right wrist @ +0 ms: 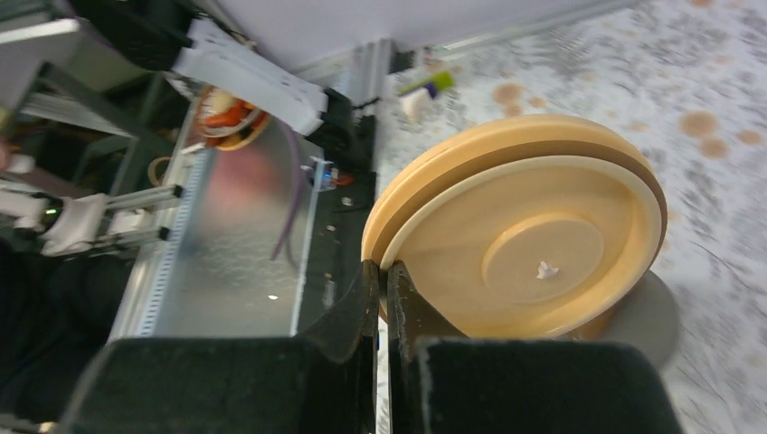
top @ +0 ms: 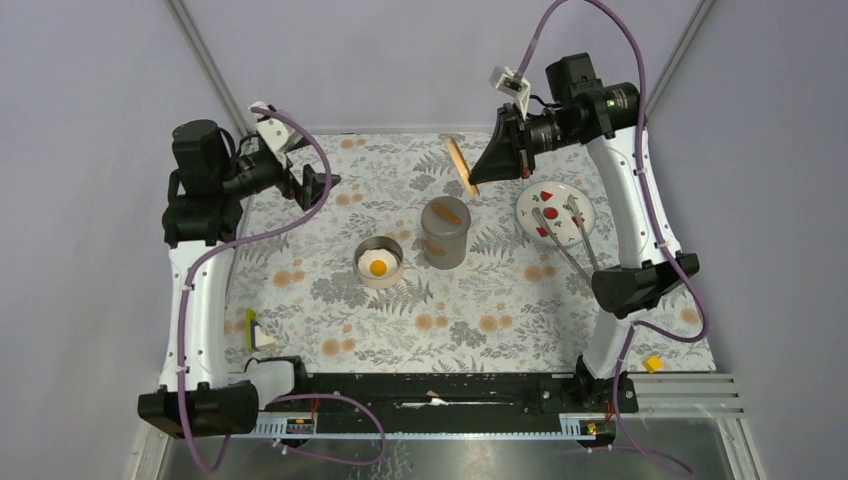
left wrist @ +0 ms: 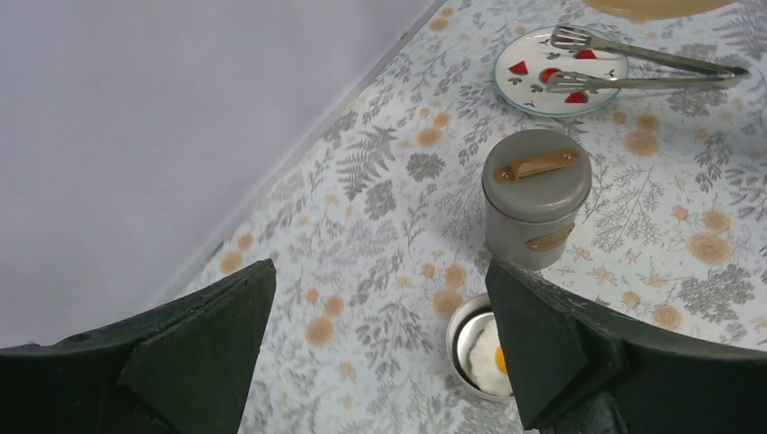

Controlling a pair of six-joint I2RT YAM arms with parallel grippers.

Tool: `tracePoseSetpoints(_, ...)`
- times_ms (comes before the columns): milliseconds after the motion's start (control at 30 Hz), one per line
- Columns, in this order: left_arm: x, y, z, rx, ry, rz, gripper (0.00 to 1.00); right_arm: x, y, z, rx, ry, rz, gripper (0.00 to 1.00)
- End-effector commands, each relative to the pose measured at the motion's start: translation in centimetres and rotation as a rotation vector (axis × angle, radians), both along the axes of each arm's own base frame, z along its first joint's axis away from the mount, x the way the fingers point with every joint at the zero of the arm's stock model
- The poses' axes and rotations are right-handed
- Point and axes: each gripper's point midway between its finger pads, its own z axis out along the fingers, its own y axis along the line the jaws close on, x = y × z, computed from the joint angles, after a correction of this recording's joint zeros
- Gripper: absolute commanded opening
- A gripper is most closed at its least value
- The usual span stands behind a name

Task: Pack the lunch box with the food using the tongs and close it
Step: Adjust the box lid.

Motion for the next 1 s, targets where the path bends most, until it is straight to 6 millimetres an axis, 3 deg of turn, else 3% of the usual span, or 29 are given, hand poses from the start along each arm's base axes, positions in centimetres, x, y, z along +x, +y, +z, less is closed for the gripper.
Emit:
tracePoseSetpoints(0, -0.8, -2.7, 1.7, 0.072, -0.242, -0.232, 0.99, -4.6, 0.7, 4.2, 0.173, 0.044, 0.140, 0.00)
tracePoseSetpoints(200, -5.1, -5.2, 2.9, 0.259, -0.628, -0.408, 0.97, -6.5, 2.6, 3.8, 0.199, 0.107, 0.240, 0.00)
tracePoseSetpoints(333, -6.7, -7.1, 5.2, 0.238, -0.795, -0.454, 0.90, -8.5, 3.7, 3.0, 0.174, 0.119, 0.292, 0.00)
tracePoseSetpoints(633, -10.6, -11.0, 7.5, 0.230, -0.990, -0.614, 0.50, -10.4, 5.0, 2.7, 0.167, 0.154, 0.357, 0.00)
tracePoseSetpoints(867, -11.8, -12.9, 7.6, 0.229, -1.057, -0.665, 0.50, -10.9, 6.0, 2.5, 0.163, 0.182, 0.394, 0.00)
tracePoseSetpoints(967, -12.6, -14.1, 5.8, 0.298, -1.087, -0.726, 0.50, -11.1, 6.2, 2.6, 0.162, 0.177, 0.401, 0.00)
